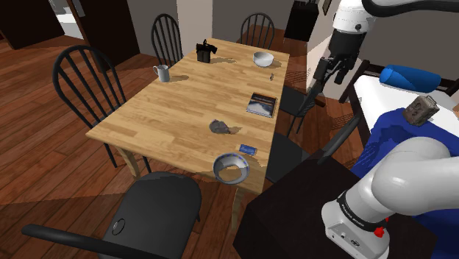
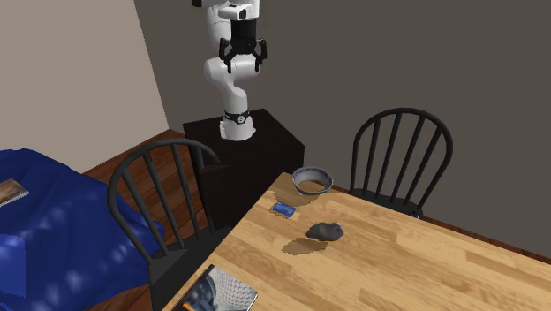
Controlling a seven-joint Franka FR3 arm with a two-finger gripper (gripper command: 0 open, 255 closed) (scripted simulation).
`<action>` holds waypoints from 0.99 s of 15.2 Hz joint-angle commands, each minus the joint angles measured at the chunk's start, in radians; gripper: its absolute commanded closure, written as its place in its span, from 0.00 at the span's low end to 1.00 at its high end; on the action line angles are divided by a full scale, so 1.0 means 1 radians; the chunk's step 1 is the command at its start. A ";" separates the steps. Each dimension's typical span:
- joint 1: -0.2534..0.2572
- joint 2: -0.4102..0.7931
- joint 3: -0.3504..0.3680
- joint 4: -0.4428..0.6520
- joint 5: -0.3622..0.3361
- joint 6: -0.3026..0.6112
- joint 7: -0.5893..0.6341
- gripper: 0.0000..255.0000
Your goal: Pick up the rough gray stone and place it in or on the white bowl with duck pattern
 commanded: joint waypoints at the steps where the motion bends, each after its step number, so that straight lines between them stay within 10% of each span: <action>1: 0.000 0.000 0.000 0.000 0.000 0.000 0.000 0.00; 15: 0.088 0.479 -0.080 0.071 -0.014 0.422 -0.254 0.00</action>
